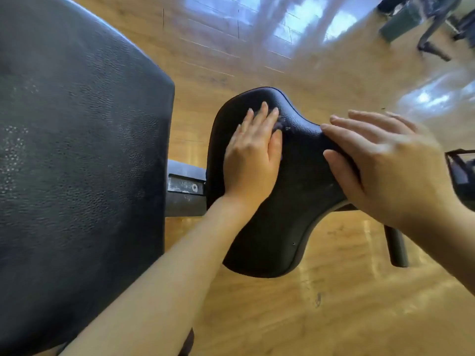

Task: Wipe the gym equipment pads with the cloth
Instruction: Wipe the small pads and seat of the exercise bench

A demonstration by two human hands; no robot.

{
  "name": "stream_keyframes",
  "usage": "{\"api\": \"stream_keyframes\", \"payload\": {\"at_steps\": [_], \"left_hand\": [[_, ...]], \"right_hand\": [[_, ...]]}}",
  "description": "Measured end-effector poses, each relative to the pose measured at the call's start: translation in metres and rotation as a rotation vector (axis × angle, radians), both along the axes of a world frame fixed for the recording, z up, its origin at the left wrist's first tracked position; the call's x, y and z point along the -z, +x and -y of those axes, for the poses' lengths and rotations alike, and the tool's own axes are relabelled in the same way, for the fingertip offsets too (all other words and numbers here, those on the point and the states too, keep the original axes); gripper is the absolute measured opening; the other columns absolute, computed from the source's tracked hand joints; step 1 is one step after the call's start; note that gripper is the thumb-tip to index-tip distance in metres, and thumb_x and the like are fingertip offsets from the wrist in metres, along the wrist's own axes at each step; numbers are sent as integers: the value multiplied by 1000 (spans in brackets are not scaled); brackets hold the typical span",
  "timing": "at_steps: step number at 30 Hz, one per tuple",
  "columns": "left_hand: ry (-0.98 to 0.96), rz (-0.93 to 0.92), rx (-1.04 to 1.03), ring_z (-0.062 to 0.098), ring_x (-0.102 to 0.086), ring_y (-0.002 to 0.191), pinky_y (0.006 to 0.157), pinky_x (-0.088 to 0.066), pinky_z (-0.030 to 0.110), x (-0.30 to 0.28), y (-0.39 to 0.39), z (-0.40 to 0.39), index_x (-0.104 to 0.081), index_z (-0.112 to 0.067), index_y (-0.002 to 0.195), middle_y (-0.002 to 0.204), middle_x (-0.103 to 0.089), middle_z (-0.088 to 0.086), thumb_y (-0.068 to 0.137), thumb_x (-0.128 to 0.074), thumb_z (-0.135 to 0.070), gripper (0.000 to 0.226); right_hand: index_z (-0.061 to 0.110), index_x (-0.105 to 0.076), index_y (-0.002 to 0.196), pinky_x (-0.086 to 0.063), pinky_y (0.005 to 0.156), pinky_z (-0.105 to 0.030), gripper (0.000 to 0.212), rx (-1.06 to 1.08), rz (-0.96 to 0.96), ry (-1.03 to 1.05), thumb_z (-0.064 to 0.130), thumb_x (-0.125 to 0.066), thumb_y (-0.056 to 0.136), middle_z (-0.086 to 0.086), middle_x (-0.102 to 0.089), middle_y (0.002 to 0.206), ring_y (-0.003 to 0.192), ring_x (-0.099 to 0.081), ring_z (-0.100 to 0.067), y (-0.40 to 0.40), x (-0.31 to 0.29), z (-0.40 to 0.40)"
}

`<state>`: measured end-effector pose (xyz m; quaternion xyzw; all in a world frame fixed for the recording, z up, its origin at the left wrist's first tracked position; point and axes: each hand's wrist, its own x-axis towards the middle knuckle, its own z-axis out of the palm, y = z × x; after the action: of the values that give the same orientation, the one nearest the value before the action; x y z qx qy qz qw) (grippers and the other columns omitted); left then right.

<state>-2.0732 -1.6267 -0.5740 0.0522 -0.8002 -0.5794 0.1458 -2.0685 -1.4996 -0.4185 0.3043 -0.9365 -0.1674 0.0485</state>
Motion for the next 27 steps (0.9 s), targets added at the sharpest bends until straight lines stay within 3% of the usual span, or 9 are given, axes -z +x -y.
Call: {"api": "stream_keyframes", "payload": {"at_steps": [3, 9, 16, 21, 24, 27], "left_hand": [[36, 129, -24, 22, -28, 144, 116, -28, 42, -5, -42, 7, -49, -13, 140, 151, -40, 5, 102, -34, -29, 44], [31, -123, 85, 15, -30, 144, 116, -31, 35, -1, 72, -14, -44, -11, 142, 150, -42, 4, 100, -37, -26, 46], [-38, 34, 75, 21, -27, 145, 119, -19, 35, -24, -34, -4, -49, -14, 140, 152, -38, 3, 102, -31, -29, 45], [9, -79, 17, 20, -27, 145, 118, -26, 37, -7, 63, -21, -44, -9, 143, 150, -41, 6, 101, -36, -26, 46], [-24, -14, 22, 19, -25, 146, 119, -19, 37, -10, 59, -18, -41, -13, 145, 153, -37, 3, 101, -32, -30, 48], [-69, 192, 19, 19, -18, 147, 121, -9, 38, -27, 0, -7, -36, -16, 148, 156, -30, 0, 103, -27, -33, 48]], "right_hand": [[18, -69, 116, -45, 96, -44, 42, 13, -17, -91, 38, -35, 100, -3, -68, 118, 112, -62, -26, -1, 1, 5], [21, -73, 106, -44, 90, -39, 37, 27, -81, -183, 34, -39, 98, 3, -71, 109, 103, -66, -23, 3, 1, 11], [23, -74, 102, -45, 87, -39, 39, 49, -135, -213, 34, -36, 99, 5, -72, 104, 102, -66, -22, 2, 7, 12], [20, -75, 99, -48, 88, -41, 36, 46, -177, -224, 32, -41, 100, 3, -72, 103, 100, -67, -22, 5, 12, 12], [20, -75, 103, -46, 89, -39, 35, 30, -163, -211, 32, -42, 100, 2, -72, 106, 101, -67, -22, 5, 10, 12], [19, -74, 106, -45, 93, -40, 37, 41, -139, -197, 32, -40, 101, 0, -71, 108, 102, -67, -22, 5, 5, 13]]}}
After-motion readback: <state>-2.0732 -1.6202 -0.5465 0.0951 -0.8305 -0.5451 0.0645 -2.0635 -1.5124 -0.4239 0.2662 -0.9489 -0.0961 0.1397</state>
